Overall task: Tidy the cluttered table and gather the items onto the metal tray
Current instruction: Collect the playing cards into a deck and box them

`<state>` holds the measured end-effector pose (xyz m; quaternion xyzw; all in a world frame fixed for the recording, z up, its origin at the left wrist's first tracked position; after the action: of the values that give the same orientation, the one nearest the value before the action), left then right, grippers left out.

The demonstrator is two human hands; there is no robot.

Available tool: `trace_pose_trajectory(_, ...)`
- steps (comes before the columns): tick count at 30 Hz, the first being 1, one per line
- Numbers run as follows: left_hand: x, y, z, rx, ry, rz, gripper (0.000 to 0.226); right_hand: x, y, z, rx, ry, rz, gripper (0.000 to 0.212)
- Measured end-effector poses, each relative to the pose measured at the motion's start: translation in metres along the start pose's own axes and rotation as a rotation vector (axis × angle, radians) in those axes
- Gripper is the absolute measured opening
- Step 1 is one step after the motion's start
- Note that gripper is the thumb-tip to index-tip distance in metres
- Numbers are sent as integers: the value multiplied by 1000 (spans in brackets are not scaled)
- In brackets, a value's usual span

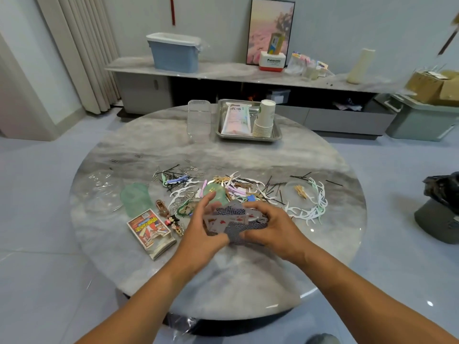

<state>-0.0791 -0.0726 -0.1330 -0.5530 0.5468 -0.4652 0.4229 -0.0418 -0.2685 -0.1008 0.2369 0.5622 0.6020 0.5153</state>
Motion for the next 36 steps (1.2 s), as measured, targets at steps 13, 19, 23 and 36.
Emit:
trace_pose_trajectory(13, 19, 5, -18, 19, 36, 122, 82, 14, -5, -38, 32, -23, 5, 86)
trace_pose_trajectory(19, 15, 10, -16, 37, -29, 145, 77, 26, -6, -39, 44, -272, 20, 81)
trace_pose_trajectory(23, 20, 10, -15, 67, 0, 168, 90, 45, -7, -36, 63, -428, 126, 40)
trace_pose_trajectory(36, 16, 20, -9, 133, -117, 244, 77, 70, 9, -11, 162, -464, 217, 32)
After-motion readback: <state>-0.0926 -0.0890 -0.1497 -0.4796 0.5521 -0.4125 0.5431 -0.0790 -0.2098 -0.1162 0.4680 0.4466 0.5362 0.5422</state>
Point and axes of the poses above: each hand's wrist, its own z-axis towards the middle knuckle, its own x-axis out of the palm, y = z × x, the point moved 1 cm from there along z, towards the middle knuckle, and after that the axes turned 12 degrees about -x, right-handed, at the moved point
